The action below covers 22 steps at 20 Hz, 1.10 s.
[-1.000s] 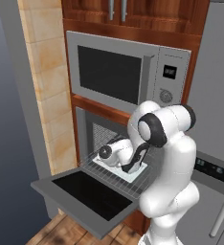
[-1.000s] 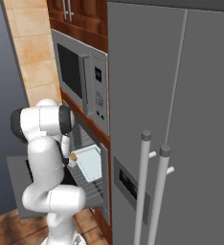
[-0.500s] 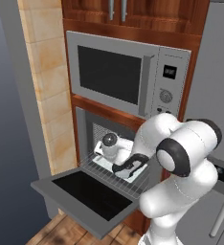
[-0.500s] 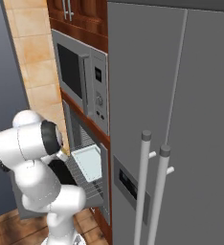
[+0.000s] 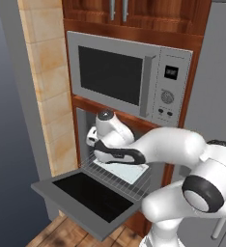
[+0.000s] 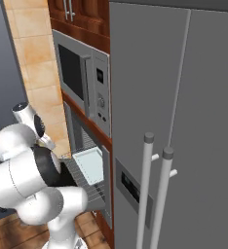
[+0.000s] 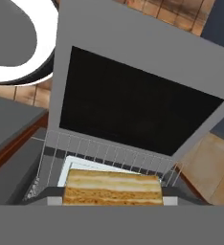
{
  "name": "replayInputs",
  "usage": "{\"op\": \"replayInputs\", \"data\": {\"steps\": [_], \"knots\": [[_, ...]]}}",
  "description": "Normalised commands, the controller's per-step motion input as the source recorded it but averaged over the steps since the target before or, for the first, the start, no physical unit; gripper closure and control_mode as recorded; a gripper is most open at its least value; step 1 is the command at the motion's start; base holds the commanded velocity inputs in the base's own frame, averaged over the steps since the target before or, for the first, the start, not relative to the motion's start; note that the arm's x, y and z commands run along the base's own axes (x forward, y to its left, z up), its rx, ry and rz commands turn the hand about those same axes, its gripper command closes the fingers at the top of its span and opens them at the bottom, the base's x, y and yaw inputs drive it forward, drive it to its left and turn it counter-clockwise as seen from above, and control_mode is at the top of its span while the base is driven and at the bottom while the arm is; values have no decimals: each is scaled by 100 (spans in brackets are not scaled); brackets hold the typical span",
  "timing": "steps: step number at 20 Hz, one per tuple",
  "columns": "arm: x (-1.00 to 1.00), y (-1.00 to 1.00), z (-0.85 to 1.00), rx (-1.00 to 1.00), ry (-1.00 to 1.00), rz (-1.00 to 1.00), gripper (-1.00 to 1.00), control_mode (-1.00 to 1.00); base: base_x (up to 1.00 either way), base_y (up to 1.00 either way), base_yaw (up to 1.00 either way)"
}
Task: Take the baked cake out of the oven and place it on the plate for cooling. Then close the oven door.
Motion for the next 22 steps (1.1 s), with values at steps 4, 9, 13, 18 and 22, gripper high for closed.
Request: {"op": "replayInputs", "data": {"steps": [4, 9, 13, 18, 22], "knots": [[-66, 13, 100, 0, 16, -4, 100, -100, 0, 0, 0], [-74, 1, 86, 0, 4, -11, 100, -100, 0, 0, 0], [-65, 2, 60, 0, 0, -12, 100, -100, 0, 0, 0], [-50, 2, 40, 0, 3, -15, 100, -100, 0, 0, 0], [-24, 0, 8, 0, 10, -11, 100, -100, 0, 0, 0]]}}
